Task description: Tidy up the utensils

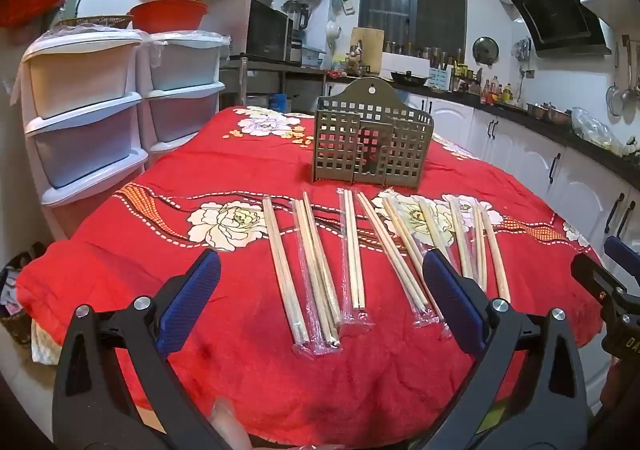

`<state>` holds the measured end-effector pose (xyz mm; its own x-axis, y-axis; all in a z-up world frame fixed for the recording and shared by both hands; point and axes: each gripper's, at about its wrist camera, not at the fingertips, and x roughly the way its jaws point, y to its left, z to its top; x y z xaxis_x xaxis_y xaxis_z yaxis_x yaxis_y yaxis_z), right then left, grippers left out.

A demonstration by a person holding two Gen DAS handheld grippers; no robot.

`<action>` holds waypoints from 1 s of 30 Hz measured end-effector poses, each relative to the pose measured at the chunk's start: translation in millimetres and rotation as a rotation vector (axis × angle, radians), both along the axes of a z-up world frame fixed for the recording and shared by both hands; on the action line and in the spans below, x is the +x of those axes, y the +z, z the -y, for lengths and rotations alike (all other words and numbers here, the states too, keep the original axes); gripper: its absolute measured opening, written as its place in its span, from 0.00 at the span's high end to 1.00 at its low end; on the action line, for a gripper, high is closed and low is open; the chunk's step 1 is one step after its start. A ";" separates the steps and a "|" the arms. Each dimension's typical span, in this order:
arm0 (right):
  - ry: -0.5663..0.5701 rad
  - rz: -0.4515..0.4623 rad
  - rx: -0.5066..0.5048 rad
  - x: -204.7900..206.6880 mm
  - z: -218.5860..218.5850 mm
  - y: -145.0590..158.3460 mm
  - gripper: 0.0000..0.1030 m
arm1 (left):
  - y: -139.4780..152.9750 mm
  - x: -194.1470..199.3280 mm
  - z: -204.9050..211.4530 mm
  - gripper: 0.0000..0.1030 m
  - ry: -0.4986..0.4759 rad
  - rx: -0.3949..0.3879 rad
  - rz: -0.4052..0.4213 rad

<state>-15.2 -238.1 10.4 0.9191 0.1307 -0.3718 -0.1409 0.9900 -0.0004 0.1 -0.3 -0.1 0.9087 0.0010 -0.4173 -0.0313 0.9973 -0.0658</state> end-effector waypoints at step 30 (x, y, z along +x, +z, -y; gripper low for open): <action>0.001 0.005 -0.005 0.2 -1.7 -0.7 0.06 | 6.3 -1.9 -2.7 0.10 0.001 -0.007 0.011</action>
